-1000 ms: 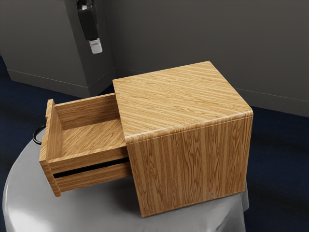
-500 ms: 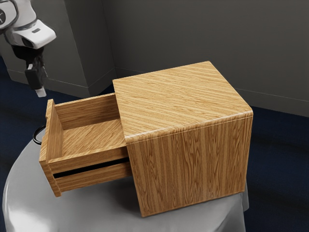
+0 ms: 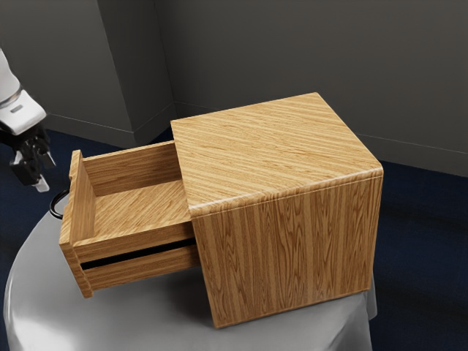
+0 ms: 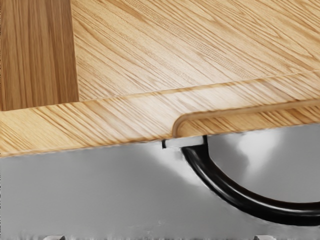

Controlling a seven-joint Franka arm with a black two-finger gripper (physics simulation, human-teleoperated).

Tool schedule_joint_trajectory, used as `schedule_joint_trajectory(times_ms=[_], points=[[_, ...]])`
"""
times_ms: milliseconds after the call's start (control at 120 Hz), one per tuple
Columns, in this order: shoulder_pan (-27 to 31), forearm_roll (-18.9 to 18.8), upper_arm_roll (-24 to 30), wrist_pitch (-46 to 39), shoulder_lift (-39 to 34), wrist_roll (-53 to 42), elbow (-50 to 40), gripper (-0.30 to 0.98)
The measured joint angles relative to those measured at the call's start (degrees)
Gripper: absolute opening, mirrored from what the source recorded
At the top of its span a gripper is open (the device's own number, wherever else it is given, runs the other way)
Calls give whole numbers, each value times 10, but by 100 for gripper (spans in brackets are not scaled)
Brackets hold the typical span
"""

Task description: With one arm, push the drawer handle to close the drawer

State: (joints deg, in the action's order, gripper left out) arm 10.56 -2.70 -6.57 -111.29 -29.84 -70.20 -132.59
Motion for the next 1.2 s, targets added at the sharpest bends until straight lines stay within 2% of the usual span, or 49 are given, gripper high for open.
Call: schedule_joint_trajectory(times_ms=[225,467,725,1200], points=[[17,7,-9,-51,-27,-33,-55,17],[30,18,-9,-76,-55,-52,-91,1],[30,16,-4,-61,-61,-44,-102,-6],[30,5,39,-19,-67,12,-102,-10]])
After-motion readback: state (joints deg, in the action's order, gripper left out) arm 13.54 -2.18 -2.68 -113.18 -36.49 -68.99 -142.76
